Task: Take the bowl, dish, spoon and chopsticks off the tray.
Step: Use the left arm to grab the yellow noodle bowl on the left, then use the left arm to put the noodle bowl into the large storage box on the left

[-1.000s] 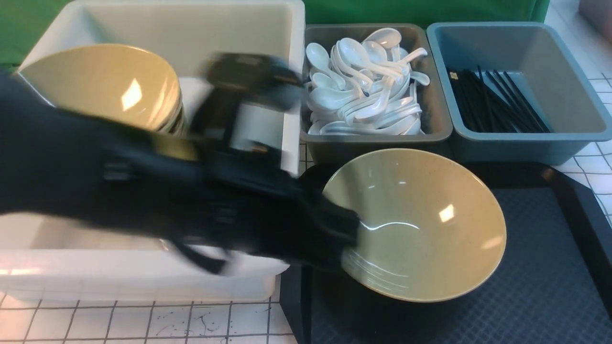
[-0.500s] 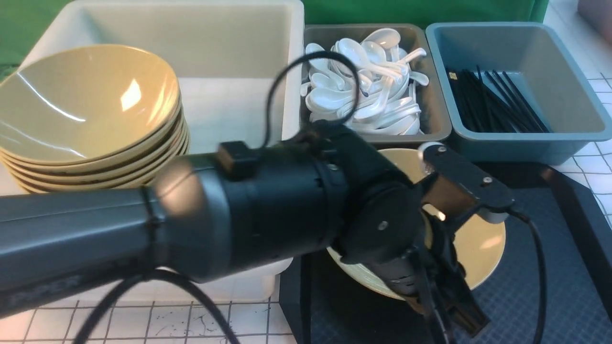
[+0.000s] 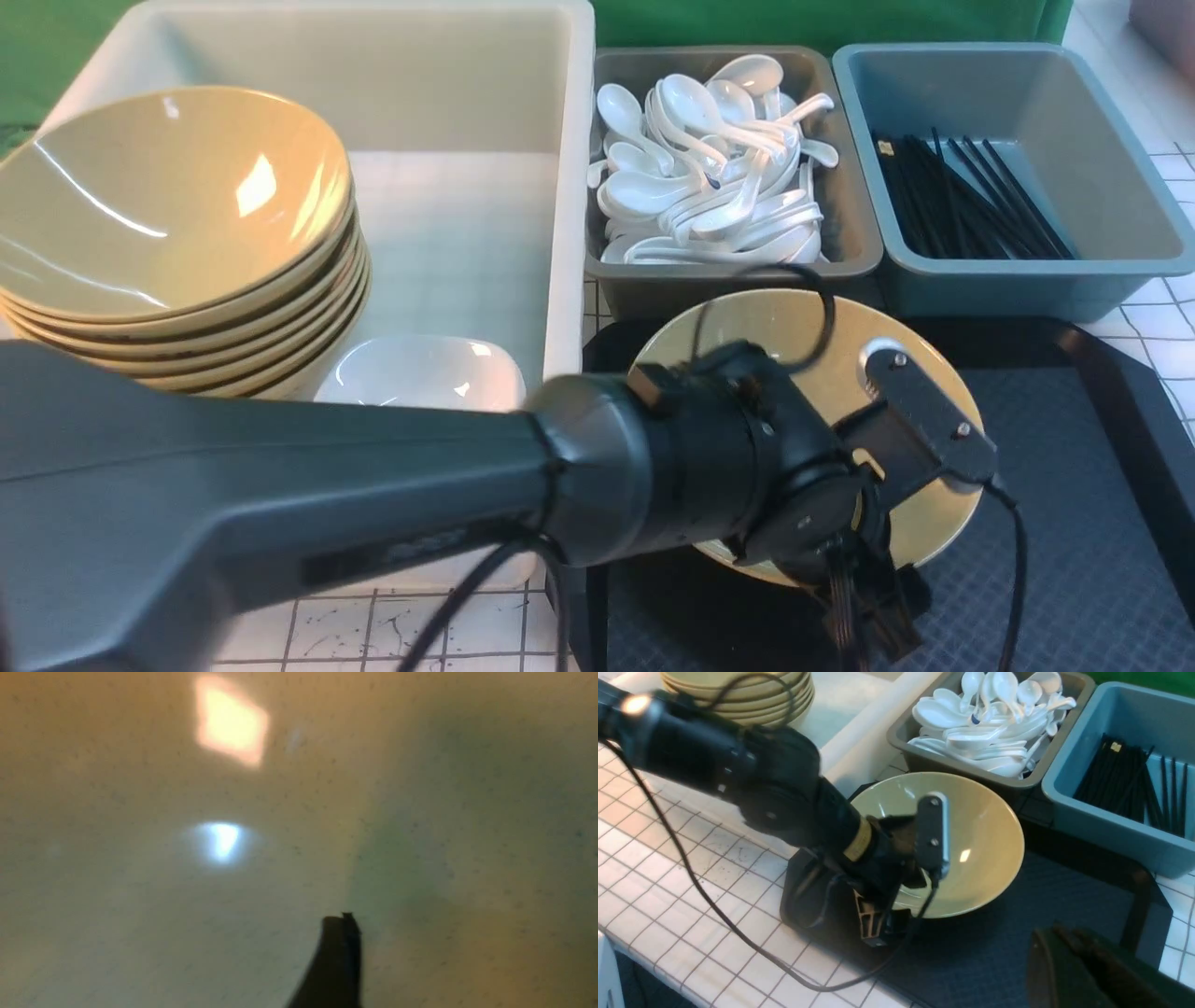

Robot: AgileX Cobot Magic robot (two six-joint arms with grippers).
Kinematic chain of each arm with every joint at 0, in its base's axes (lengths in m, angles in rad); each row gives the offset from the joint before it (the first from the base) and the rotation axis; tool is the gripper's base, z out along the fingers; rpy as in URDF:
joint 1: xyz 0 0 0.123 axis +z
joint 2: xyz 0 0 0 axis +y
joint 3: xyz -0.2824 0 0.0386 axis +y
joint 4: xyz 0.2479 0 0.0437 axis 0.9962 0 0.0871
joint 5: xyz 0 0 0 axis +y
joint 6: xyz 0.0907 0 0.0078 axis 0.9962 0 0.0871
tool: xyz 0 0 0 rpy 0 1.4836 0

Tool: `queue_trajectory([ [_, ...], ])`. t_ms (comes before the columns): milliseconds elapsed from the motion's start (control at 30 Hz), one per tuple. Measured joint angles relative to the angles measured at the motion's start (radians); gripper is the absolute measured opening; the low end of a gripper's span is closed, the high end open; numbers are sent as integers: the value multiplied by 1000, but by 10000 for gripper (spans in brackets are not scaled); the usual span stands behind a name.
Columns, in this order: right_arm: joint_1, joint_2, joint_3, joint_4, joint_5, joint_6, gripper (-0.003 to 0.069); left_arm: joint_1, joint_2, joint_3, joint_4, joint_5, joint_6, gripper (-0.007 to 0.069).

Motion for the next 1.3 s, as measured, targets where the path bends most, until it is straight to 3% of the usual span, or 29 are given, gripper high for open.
queue_trajectory([
  [167, 0, 0, 0, 14, 0, -3, 42, -5, 1, -10, 44, -9, -21, 228],
  [433, 0, 0, 0, 17, 0, -4, 43, -67, -142, -7, 39, 70, -66, 23],
  [633, 0, 0, 0, 16, 0, -4, 43, -134, -321, 2, -24, 80, -91, 17],
  [933, 0, 0, 0, 12, -1, -4, 45, -131, -489, -15, 37, 66, -91, 17],
  [1200, 0, 41, 0, 67, -50, -65, 46, -105, -604, -169, 317, 429, -120, 17],
  [1300, 0, 145, 0, 167, -171, -169, 46, -9, -640, -169, 437, 615, -113, 17],
])
